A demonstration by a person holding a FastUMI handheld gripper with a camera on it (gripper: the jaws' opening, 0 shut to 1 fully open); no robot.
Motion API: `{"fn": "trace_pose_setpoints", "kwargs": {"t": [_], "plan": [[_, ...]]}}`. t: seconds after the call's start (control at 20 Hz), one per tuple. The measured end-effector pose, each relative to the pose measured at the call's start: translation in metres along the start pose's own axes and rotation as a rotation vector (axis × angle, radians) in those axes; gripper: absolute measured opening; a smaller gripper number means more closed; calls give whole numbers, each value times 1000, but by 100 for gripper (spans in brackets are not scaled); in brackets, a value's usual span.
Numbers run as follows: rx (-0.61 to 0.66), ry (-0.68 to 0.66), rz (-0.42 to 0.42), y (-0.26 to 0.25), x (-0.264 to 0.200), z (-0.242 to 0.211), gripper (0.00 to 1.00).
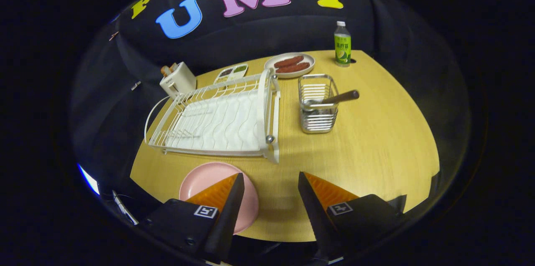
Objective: Take the plate from the dish rack, then take the spoon from the basket and place it into the plate.
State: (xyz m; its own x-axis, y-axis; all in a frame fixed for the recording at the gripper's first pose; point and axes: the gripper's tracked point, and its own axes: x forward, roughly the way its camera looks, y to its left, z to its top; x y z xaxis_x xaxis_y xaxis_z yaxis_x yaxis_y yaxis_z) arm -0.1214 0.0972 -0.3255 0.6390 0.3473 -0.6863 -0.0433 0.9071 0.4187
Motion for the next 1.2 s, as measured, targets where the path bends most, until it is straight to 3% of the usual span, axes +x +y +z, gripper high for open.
{"fn": "trace_pose_setpoints", "kwargs": {"t": [0.1, 0.3, 0.6, 0.75, 0.9, 1.05, 1.2], "plan": [[-37, -89, -57, -24, -7, 34, 89], [-69, -180, -128, -58, 0, 74, 89], [-71, -185, -167, -87, 44, 81, 87], [-74, -194, -142, -86, 64, 84, 73], [-91, -208, -139, -85, 74, 87, 66], [-96, -195, -144, -84, 79, 83, 38], [-79, -154, -132, -81, 84, 76, 30]]}}
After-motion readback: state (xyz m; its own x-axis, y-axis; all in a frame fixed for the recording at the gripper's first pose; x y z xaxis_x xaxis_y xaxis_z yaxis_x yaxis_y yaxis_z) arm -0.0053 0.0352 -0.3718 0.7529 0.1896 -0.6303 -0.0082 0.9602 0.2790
